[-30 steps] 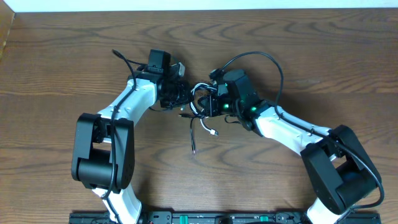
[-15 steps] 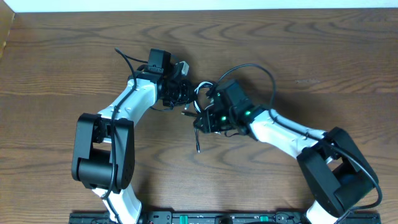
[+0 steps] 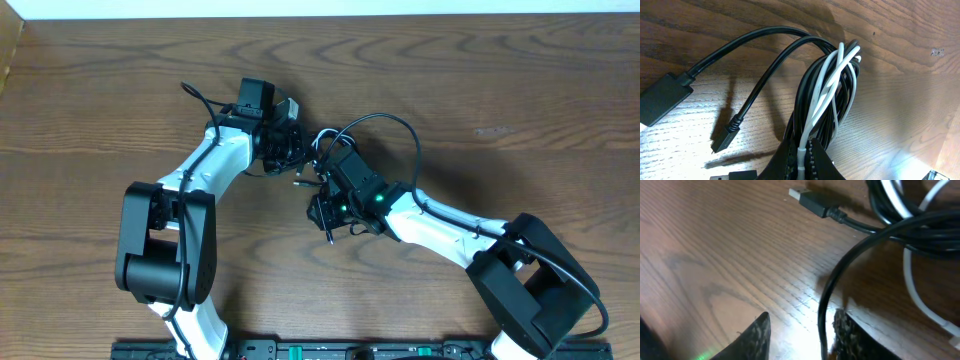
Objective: Untangle cables
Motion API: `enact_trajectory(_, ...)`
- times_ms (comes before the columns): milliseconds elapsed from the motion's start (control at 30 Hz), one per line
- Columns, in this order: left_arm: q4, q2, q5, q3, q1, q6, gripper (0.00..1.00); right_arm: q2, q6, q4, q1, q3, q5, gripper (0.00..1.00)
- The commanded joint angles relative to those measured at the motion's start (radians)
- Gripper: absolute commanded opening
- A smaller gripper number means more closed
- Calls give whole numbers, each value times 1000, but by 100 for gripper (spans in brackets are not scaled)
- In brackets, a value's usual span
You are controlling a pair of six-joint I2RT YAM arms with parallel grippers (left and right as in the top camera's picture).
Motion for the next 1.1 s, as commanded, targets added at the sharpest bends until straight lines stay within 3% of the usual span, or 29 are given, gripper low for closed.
enact_trajectory(0,2,-23,13,32,3,-9,8,-23,-8,-5,4,3,26,22)
enact_trajectory(67,2,-23,13,32,3,-9,8,-23,-6,-6,3,3,27,4)
enact_trajectory(100,2,-23,13,32,3,-9,7,-23,-6,-5,3,3,27,1)
enact_trajectory(267,1,-23,8,32,3,-5,8,-23,-5,-5,2,3,34,1)
enact_trajectory(433,-22,-23,-144,32,2,-2,8,-23,2,-5,1,3,34,1)
enact_trajectory(500,-33,-23,-194,32,2,-2,15,-23,2,-5,1,3,34,2)
enact_trajectory(533,-37,-23,-212,31,2,-2,29,-23,2,-5,1,3,34,8)
enact_trajectory(633,-37,-23,-221,29,2,-2,43,-23,2,-5,-1,3,34,14)
enact_trajectory(733,-37,-23,-221,25,2,-2,45,-23,2,-5,-6,3,31,24)
enact_trajectory(800,-37,-23,-221,25,2,-2,45,-23,2,4,-7,3,12,43)
enact_trajectory(833,-37,-23,-221,25,2,-2,45,-23,2,11,-8,3,3,46)
enact_trajectory(1067,-37,-23,-228,25,2,-2,46,-32,1,71,-75,3,-172,52)
